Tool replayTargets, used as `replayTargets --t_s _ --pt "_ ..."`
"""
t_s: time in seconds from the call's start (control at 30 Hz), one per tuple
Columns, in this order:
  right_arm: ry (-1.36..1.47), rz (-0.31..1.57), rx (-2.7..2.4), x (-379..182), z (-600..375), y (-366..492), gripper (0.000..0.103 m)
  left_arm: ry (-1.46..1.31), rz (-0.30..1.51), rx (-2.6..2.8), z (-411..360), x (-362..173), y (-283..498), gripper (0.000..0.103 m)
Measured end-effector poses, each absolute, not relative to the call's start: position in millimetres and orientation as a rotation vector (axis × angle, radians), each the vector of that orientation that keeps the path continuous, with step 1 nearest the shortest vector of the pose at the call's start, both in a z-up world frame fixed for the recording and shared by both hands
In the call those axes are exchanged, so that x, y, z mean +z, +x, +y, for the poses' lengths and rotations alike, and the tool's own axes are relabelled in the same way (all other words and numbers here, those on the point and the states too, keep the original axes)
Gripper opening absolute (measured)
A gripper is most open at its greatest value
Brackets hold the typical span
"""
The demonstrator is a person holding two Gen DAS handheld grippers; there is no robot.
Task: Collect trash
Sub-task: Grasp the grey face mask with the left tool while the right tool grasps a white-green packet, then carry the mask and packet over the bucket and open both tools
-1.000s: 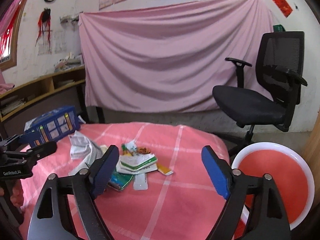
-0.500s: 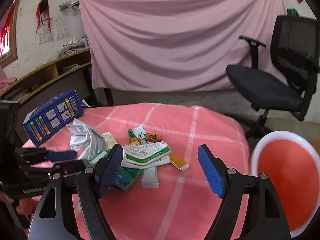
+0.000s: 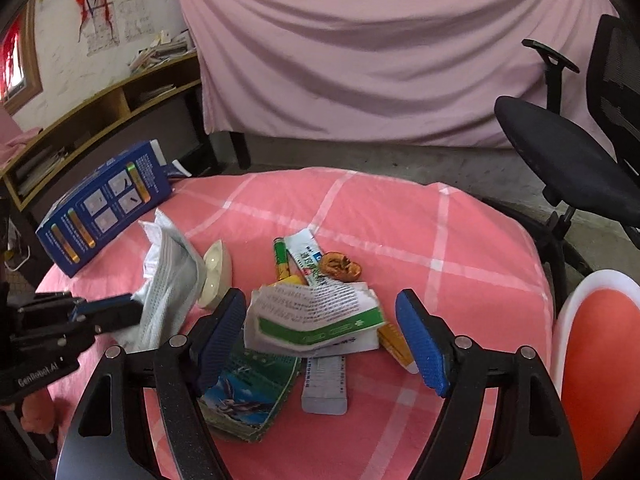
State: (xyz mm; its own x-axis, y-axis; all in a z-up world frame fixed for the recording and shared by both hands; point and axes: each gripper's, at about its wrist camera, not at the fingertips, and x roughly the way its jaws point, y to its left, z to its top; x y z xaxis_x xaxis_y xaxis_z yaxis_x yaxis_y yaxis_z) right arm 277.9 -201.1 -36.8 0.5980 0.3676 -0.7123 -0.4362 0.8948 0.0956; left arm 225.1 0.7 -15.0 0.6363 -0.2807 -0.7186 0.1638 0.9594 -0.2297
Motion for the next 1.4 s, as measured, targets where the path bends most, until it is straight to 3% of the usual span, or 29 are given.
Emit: replayTargets --t_s 0.23,0.37,0.73,1.4 --pt "-0.127 0.834 0.49 -41.6 -193.9 278.0 0.077 -0.146 0.786 -0.238 10.9 -6.9 210.3 0.002" --pt "-0.159 0.835 0.482 -42.7 -189.5 276.0 0.071 -0.161 0.75 -0.251 13.1 -2.5 201.2 0.002" --pt "-0.12 0.725 0.48 -26.4 -200.6 254.7 0.069 -0.142 0.701 -0.199 14.6 4.6 185.5 0.002" --pt "-0.019 0.101 0.22 44.9 -271.5 157.7 0.069 0.008 0.248 -0.287 -88.1 77.4 154.7 0.001"
